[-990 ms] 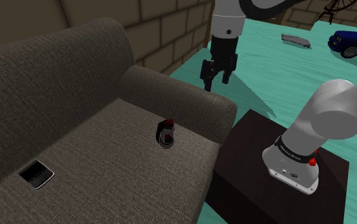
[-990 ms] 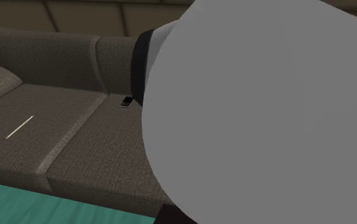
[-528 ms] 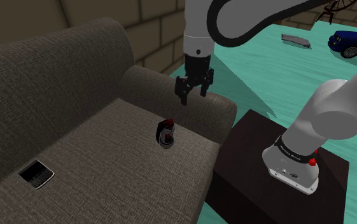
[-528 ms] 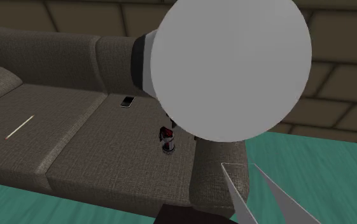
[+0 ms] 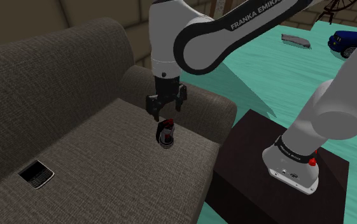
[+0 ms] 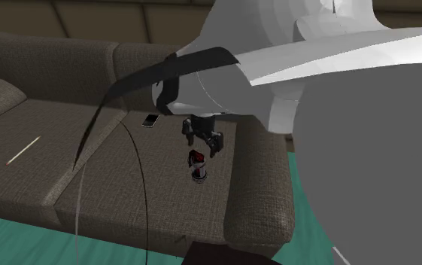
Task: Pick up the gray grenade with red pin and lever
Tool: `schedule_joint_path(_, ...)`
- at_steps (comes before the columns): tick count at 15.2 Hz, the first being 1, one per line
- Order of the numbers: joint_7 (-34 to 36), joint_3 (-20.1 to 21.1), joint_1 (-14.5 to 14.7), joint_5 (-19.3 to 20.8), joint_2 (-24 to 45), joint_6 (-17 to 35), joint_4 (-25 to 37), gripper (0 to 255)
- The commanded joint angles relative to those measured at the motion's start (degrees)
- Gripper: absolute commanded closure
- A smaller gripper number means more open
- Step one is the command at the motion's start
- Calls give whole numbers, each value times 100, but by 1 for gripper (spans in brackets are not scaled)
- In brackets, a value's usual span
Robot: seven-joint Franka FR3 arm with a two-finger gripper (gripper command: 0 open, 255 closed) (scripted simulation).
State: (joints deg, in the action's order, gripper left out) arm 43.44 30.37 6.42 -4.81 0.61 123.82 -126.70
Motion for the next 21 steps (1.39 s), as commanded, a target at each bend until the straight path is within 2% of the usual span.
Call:
schedule_joint_path(1, 226, 38, 46, 209, 300, 100, 188, 0)
schedule_joint_path(8, 368, 7, 94, 445, 692, 661, -30, 0)
schedule_joint_path(10, 367, 6, 95, 444, 692, 661, -30, 0)
schedule_joint_path(11, 376, 7, 99, 450, 701, 665, -26, 255)
schedule_joint_path(21, 346, 13, 87, 409, 636, 588, -6, 255)
